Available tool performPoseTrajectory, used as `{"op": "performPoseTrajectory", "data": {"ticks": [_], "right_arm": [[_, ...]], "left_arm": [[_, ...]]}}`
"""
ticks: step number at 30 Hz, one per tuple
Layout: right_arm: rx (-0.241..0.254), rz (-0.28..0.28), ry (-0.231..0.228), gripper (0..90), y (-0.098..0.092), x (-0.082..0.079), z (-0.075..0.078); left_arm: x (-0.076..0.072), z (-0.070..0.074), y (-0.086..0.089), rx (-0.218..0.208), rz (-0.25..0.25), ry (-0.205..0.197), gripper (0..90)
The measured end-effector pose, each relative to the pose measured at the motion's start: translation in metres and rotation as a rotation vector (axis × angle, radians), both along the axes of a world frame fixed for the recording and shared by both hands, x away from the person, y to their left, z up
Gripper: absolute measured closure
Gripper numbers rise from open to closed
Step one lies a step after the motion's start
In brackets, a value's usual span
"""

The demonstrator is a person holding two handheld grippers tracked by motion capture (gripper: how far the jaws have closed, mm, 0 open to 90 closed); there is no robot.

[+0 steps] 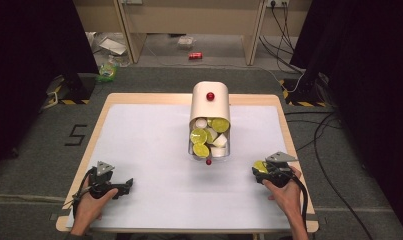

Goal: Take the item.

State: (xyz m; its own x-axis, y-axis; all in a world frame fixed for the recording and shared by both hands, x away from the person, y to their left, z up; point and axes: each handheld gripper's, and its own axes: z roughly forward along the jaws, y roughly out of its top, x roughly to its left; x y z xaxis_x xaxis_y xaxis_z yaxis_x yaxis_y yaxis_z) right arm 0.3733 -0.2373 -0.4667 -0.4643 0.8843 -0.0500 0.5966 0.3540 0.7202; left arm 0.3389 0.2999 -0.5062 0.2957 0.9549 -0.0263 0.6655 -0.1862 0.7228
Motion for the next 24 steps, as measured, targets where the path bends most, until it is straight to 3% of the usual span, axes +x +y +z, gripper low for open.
{"op": "performPoseTrajectory", "data": {"ticks": [10,15,24], "right_arm": [[0.002,0.005,0.007,37.8,-0.001,0.000,-0.002],[0.018,0.000,0.013,30.1,-0.001,0.000,-0.002],[0.055,0.022,-0.055,26.2,0.004,-0.003,0.011]], "left_arm": [[0.000,0.000,0.000,0.000,0.000,0.000,0.0],[0.000,0.000,0.000,0.000,0.000,0.000,0.0],[0.000,0.000,0.000,0.000,0.000,0.000,0.0]]}}
